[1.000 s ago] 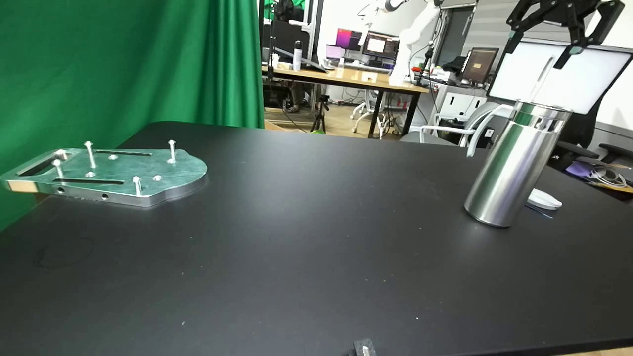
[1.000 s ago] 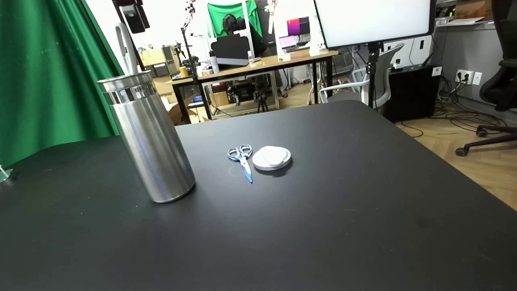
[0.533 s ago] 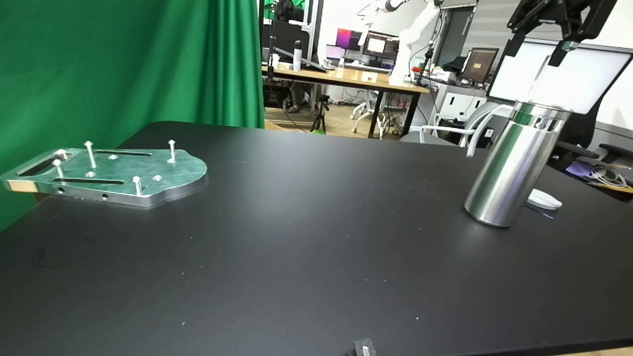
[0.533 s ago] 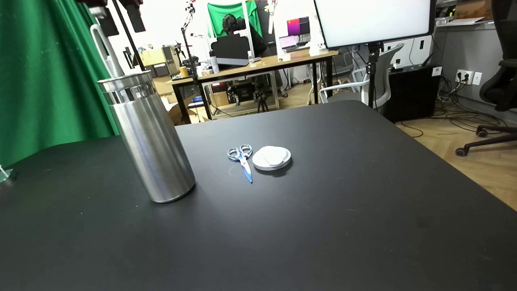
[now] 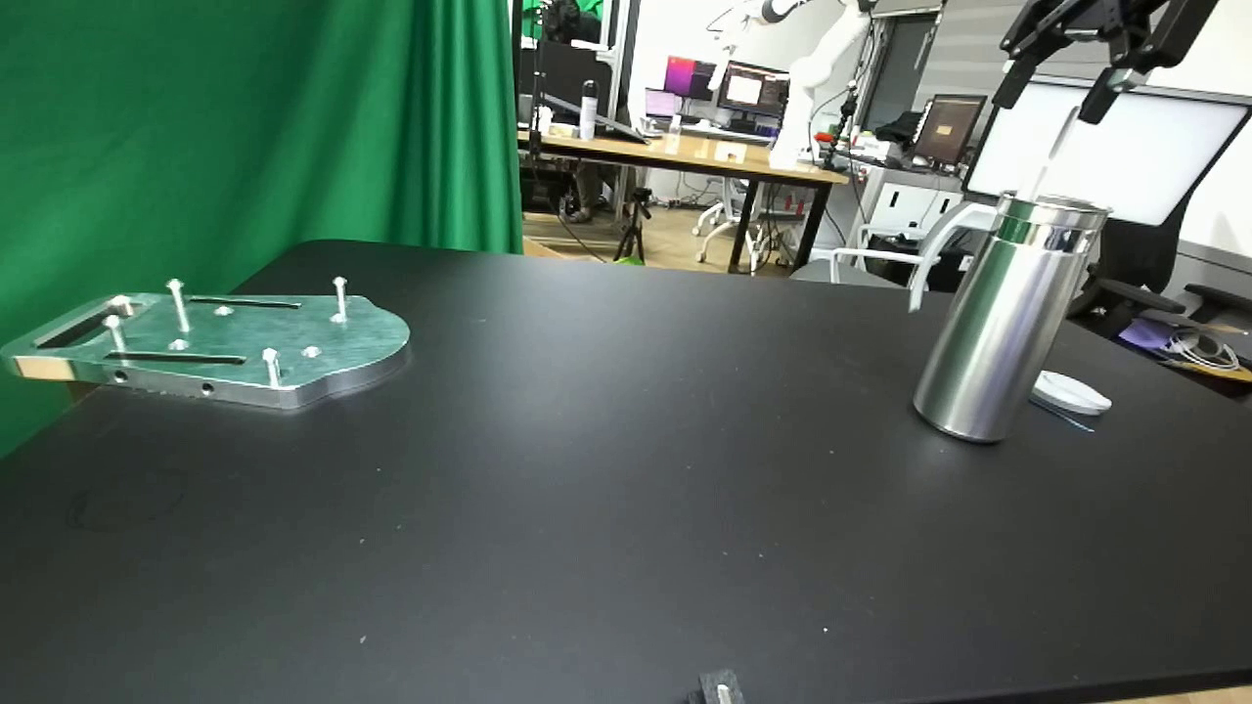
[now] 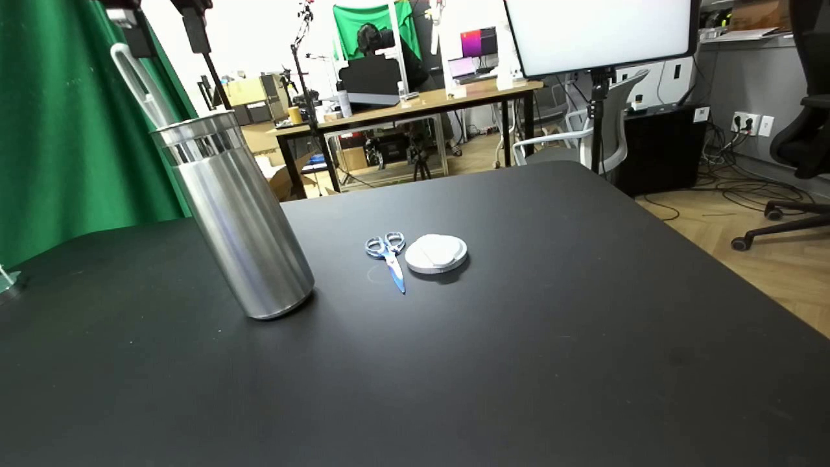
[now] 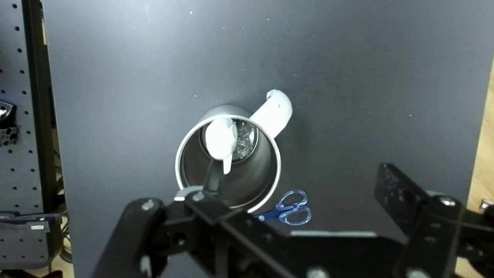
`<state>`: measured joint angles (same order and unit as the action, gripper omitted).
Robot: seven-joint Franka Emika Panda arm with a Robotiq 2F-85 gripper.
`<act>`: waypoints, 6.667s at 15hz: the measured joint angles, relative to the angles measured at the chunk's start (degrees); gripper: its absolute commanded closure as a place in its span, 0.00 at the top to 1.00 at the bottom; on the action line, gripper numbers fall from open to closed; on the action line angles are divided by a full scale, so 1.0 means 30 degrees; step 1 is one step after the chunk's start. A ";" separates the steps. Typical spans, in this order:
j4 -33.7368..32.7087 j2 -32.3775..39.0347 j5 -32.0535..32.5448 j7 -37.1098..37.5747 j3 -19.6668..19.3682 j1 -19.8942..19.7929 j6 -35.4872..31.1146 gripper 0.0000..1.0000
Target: Use the brush to clean the inside of the silver bottle
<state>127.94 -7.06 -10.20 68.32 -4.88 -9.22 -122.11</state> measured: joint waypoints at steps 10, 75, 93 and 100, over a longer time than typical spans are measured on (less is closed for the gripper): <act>0.0003 -0.0001 -0.0008 -0.0001 -0.0006 0.0007 0.0023 1.00; 0.0877 -0.2162 0.2751 0.1844 -0.0349 -0.0346 0.0780 0.04; 0.0669 -0.1188 0.2602 -0.0189 -0.0417 -0.0517 0.1608 0.04; 0.0934 -0.0100 0.2618 -0.0261 -0.0466 -0.0479 0.0907 0.04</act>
<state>130.74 -7.35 -2.35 67.54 -6.28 -10.65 -119.39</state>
